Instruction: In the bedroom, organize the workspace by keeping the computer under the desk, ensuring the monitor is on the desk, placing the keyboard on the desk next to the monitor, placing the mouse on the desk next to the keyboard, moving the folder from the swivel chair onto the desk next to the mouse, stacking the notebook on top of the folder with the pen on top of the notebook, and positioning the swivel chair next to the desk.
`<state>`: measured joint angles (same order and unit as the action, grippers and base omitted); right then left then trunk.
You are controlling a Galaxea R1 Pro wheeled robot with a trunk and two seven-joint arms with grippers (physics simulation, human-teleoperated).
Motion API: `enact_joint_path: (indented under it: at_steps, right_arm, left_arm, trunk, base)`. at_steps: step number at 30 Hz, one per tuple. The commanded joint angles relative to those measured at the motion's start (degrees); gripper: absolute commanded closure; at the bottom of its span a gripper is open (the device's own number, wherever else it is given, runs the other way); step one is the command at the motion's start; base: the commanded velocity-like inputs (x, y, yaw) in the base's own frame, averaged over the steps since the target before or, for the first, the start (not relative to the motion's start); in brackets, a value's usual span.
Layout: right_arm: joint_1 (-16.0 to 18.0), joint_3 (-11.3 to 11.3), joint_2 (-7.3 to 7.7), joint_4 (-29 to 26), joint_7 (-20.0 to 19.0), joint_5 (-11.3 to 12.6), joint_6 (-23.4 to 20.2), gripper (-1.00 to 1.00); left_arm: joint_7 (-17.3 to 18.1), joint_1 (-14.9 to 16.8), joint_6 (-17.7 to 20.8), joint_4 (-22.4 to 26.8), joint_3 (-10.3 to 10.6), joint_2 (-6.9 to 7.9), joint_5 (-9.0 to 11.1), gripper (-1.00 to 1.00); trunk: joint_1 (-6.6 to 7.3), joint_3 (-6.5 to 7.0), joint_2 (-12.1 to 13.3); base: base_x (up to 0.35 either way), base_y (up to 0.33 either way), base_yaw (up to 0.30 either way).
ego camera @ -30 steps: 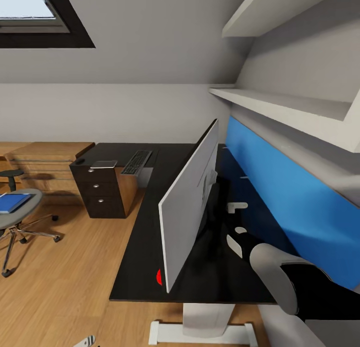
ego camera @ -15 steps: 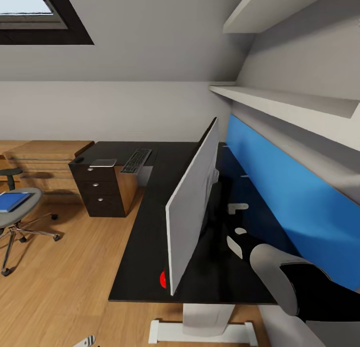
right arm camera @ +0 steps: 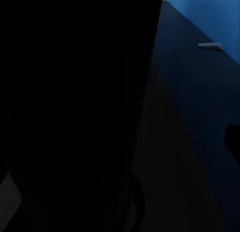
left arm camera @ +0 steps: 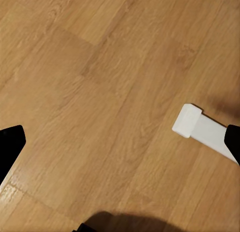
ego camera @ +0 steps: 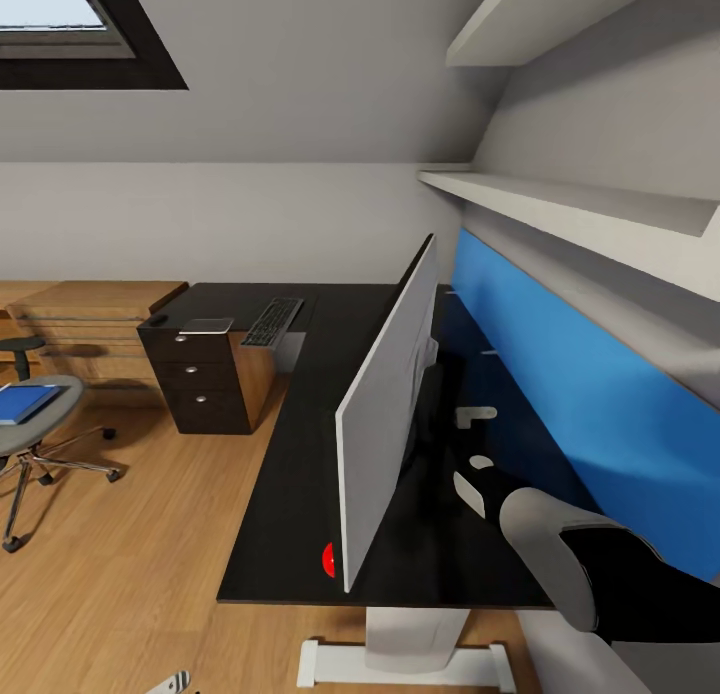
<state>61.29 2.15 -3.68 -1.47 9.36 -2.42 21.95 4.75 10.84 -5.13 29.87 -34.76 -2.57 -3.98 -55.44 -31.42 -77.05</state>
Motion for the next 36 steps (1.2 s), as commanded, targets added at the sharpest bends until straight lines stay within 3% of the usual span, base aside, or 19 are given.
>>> enact_joint_path:
  at_steps: [1, 10, 36]
  right_arm:
    - [0.05, -0.04, -0.01, 0.06, 0.47, -0.12, 0.11, -1.00]
    - [0.05, -0.01, -0.01, 0.06, 0.46, -0.12, 0.11, -1.00]
    - [0.05, 0.03, -0.01, 0.06, 0.39, -0.12, 0.11, -1.00]
  left_arm:
    - [0.44, 0.06, -0.14, 0.02, -0.48, -0.07, -0.41, -1.00]
    - [0.44, 0.06, -0.14, 0.02, -0.49, -0.07, -0.41, -1.00]
    - [0.44, 0.06, -0.14, 0.02, -0.48, -0.07, -0.41, -1.00]
  trunk:
    - [0.00, -0.05, -0.03]
    - [0.00, -0.05, -0.03]
    - [0.00, -0.05, -0.03]
  base:
    - [0.000, 0.000, 0.000]
    - [-0.059, 0.000, 0.000]
    - [-0.269, 0.120, 0.000]
